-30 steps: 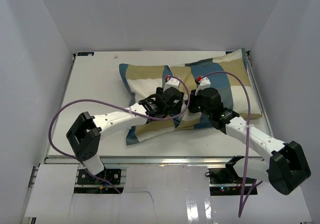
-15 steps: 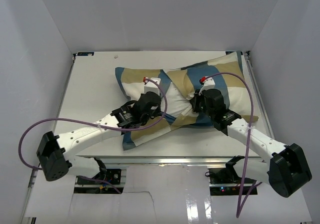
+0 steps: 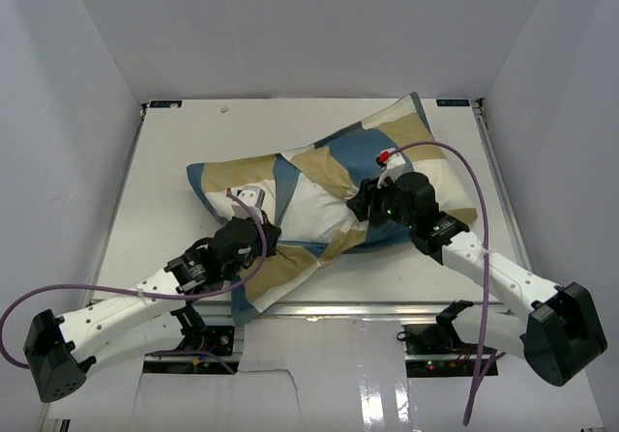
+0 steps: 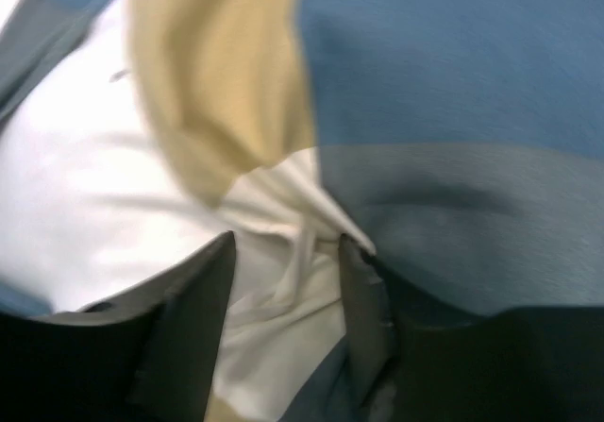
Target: Remove the pillowcase from the pillow
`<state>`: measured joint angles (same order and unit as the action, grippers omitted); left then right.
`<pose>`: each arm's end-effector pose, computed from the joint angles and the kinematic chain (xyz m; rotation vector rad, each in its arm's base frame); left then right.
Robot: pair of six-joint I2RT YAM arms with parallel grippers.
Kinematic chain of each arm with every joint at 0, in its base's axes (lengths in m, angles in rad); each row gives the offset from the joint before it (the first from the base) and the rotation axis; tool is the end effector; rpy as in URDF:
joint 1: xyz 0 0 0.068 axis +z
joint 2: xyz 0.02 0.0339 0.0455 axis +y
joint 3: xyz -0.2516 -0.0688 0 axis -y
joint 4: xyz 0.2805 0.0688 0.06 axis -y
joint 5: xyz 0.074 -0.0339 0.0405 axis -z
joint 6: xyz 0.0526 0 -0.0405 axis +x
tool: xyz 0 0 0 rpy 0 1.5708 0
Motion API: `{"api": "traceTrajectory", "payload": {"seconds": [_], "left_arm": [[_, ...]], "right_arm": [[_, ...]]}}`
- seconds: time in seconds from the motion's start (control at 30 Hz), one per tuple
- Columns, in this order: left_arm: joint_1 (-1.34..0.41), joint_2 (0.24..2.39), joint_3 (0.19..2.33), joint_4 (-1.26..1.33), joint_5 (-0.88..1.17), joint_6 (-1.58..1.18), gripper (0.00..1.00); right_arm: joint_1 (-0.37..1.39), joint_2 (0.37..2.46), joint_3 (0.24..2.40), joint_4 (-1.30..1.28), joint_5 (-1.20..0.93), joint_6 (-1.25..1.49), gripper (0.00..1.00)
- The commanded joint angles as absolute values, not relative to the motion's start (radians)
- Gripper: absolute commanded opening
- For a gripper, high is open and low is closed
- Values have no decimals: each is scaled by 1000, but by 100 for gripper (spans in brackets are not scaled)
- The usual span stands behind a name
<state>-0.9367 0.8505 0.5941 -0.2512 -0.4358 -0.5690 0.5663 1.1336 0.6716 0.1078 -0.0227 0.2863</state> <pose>0.1642 -0.1858 0.2304 0.1121 2.0598 -0.4920 0.2610 0.1673 0.2262 -0.2904 1.9489 0.5877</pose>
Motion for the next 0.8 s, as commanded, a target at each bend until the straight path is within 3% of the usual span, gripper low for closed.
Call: {"api": "traceTrajectory", "payload": {"seconds": [0.0, 0.23, 0.3, 0.37, 0.5, 0.63, 0.7, 0.73, 0.77], "left_arm": [[-927, 811, 566, -175, -382, -555, 0], [-925, 793, 522, -149, -373, -574, 0], [-925, 784, 506, -144, -379, -572, 0], [-927, 772, 497, -143, -393, -581, 0], [-925, 753, 499, -175, -406, -589, 0], [-923, 741, 531, -247, -472, -589, 0], [-923, 732, 545, -296, -500, -594, 0], [-923, 727, 552, -311, -523, -604, 0], [-923, 721, 567, -327, -531, -610, 0]], "right_arm": [[638, 1042, 725, 127, -135, 181, 57], [782, 1073, 787, 230, -304, 101, 65], [847, 1127, 816, 213, -302, 16, 76], [891, 1218, 841, 204, -192, -18, 85], [893, 1393, 881, 163, 46, 21, 88], [893, 1581, 896, 176, 139, 37, 88], [882, 1632, 922, 170, 202, 81, 83], [855, 1666, 928, 172, 224, 98, 73], [836, 1678, 937, 172, 225, 119, 43]]}}
